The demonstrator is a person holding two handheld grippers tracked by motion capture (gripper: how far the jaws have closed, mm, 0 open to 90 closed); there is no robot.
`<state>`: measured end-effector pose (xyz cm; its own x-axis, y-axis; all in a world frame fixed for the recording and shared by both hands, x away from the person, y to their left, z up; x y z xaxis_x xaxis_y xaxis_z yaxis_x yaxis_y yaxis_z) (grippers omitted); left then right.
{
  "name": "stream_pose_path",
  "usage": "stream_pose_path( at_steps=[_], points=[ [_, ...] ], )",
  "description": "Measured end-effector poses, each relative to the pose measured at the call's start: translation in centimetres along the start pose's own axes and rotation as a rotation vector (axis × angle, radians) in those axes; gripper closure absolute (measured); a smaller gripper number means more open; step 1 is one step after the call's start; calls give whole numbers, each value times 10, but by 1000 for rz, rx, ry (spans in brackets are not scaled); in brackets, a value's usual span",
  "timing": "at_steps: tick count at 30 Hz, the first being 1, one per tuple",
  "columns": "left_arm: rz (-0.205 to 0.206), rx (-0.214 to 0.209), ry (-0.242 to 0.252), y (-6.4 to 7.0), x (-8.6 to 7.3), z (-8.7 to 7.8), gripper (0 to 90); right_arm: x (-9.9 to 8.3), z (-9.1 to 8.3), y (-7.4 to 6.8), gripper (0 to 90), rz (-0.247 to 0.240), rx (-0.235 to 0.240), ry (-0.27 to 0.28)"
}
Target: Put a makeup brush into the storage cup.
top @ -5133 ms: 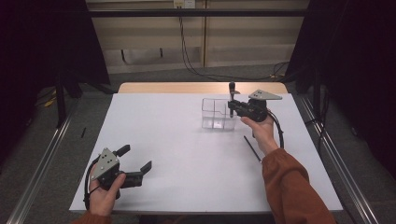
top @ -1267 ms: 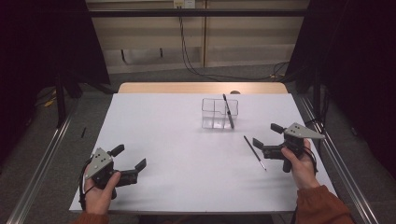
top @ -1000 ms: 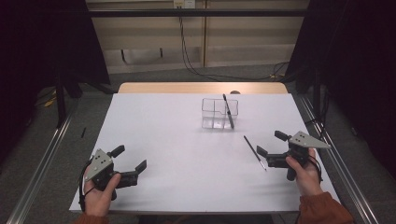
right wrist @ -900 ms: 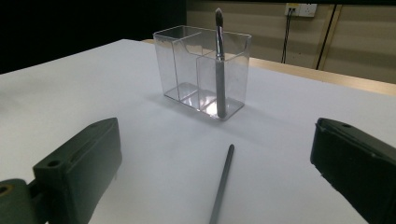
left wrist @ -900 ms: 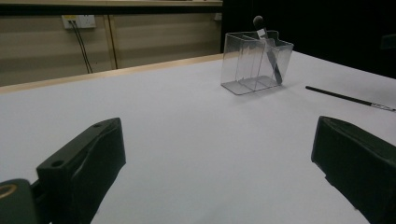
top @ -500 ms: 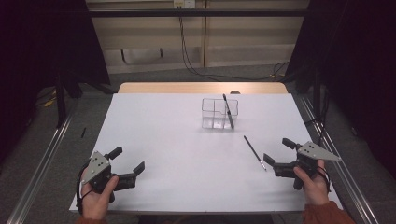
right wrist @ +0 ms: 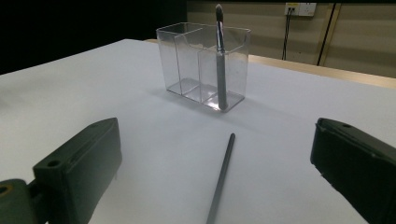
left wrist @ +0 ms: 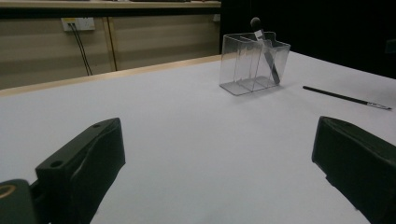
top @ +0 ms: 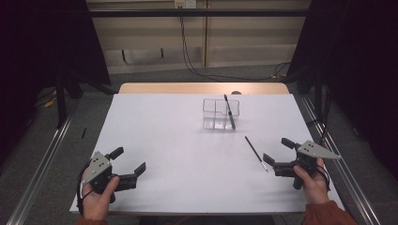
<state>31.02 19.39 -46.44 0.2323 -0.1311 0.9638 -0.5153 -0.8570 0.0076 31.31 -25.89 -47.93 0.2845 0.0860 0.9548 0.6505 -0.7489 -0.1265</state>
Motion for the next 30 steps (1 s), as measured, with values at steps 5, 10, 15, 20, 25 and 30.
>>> stream_pose_path(
  at_steps=[5, 10, 15, 20, 25, 30],
  points=[
    [-1, 3, 0, -1, 0, 0, 25, 3, 8, 2, 16, 0, -1, -7],
    [5, -2, -1, 0, 0, 1, 25, 8, 11, -1, 15, -6, 29, 4],
    [1, 2, 0, 0, 1, 1, 25, 12, 14, 1, 19, -17, 28, -9],
    [0, 4, -5, -1, 0, 2, 25, 17, 23, 2, 19, -8, 49, -9],
    [-5, 5, -4, -3, -1, 2, 25, 25, 35, 7, 17, -6, 47, -7],
    [-5, 6, -6, -2, -1, 2, 25, 33, 48, 10, 19, -16, 45, -10]
  ],
)
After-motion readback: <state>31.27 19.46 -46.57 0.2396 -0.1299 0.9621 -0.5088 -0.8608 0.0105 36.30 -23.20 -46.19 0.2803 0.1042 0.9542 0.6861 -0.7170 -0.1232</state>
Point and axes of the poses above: each handheld gripper's, and its own axes: z roughly forward along the jaws, x roughly out of its top, y roughly to its right, the point moved 9 cm from there along z, roughly forward along the jaws, and after that the axes turned 9 degrees about x, right-handed, at the moved point
